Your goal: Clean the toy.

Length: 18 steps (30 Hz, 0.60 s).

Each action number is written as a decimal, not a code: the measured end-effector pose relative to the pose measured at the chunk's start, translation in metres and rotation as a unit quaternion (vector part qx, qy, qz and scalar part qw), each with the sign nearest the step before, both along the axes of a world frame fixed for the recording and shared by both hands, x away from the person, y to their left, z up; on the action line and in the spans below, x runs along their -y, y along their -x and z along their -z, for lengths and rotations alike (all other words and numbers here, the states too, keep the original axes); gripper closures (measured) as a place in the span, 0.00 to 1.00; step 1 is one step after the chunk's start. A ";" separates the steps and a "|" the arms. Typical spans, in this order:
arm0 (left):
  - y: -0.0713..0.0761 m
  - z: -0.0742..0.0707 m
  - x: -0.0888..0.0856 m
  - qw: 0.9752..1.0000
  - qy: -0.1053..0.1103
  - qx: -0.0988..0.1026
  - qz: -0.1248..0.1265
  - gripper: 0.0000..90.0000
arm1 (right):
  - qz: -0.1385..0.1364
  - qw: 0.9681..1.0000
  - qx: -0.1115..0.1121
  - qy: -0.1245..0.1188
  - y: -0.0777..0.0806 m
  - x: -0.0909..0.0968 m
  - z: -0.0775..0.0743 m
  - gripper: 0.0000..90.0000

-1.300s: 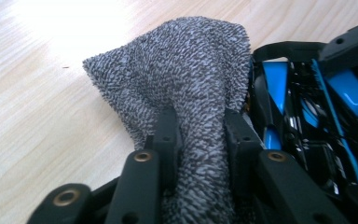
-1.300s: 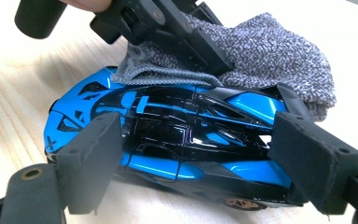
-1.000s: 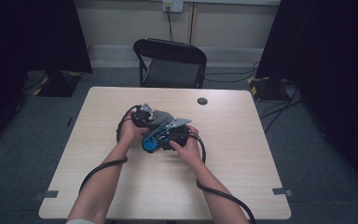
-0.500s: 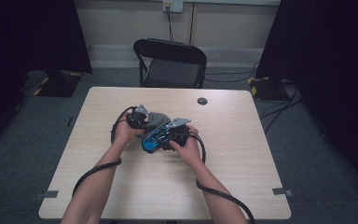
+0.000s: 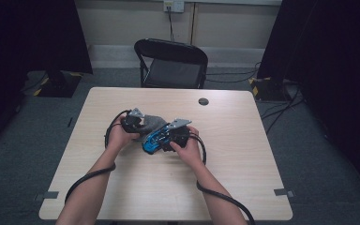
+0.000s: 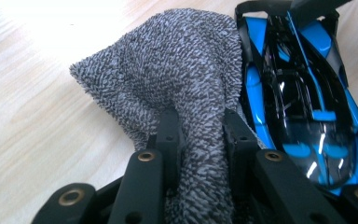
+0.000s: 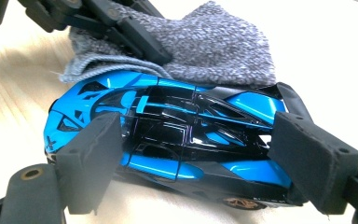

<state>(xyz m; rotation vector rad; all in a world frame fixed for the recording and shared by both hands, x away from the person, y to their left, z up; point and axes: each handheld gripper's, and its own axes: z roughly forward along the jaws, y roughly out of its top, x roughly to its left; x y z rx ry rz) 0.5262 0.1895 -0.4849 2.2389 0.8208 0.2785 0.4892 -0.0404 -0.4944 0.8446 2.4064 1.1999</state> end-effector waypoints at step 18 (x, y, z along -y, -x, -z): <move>0.021 -0.001 -0.025 1.000 0.000 -0.010 -0.016 0.80 | 0.001 1.000 -0.001 0.003 0.000 -0.001 -0.001 0.18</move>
